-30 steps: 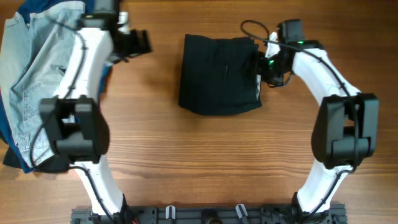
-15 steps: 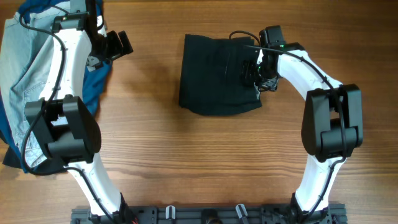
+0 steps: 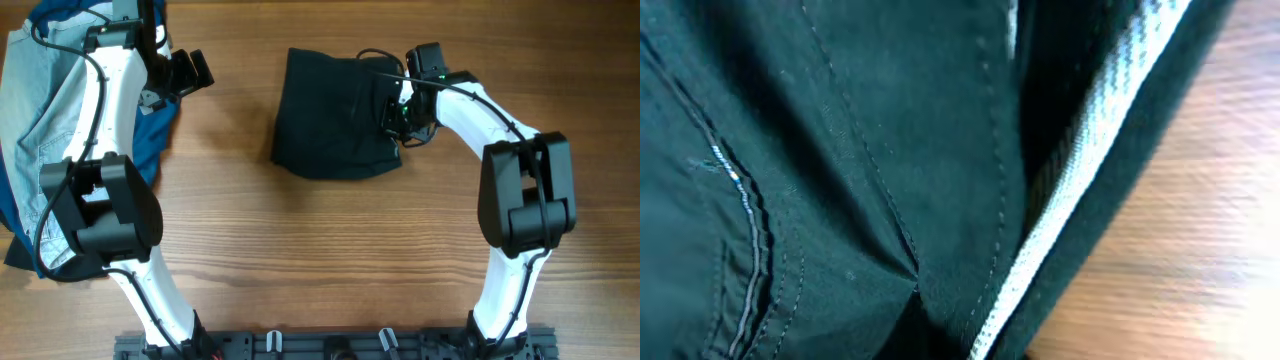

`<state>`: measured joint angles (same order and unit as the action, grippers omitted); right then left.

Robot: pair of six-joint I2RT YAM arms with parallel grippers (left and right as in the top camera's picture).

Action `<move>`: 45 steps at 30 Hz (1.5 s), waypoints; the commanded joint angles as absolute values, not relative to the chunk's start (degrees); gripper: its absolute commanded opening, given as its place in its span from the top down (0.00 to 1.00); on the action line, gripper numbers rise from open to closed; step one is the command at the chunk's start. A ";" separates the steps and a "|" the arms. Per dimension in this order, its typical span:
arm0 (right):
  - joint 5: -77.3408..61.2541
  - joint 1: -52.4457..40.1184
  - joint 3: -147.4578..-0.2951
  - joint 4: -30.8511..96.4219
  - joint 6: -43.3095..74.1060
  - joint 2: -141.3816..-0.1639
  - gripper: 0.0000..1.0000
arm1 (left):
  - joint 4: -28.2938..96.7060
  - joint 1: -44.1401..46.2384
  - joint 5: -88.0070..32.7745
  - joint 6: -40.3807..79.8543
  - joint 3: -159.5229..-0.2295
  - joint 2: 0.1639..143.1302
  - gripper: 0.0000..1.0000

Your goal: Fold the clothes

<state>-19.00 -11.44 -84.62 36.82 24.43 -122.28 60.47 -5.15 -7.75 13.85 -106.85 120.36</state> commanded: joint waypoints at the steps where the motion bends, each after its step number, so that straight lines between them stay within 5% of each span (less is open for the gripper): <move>1: -29.04 -10.26 -83.79 32.91 24.01 -124.77 0.95 | 60.53 -4.99 -7.60 13.69 -107.92 119.92 0.00; 23: -45.36 15.51 -85.52 22.50 33.17 -106.37 0.96 | 58.98 -4.99 -6.74 13.69 -107.90 119.92 0.00; 34: -28.27 28.10 -85.38 21.89 38.87 -106.39 0.96 | 58.83 -4.99 -6.74 13.72 -107.90 119.92 0.00; 45: -16.08 28.03 -84.51 17.89 43.27 -111.81 0.96 | 57.84 -4.99 -6.74 13.74 -107.90 120.03 0.00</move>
<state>-19.84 28.91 -84.53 19.07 40.82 -108.29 58.06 -5.15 -7.29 13.85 -106.85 120.36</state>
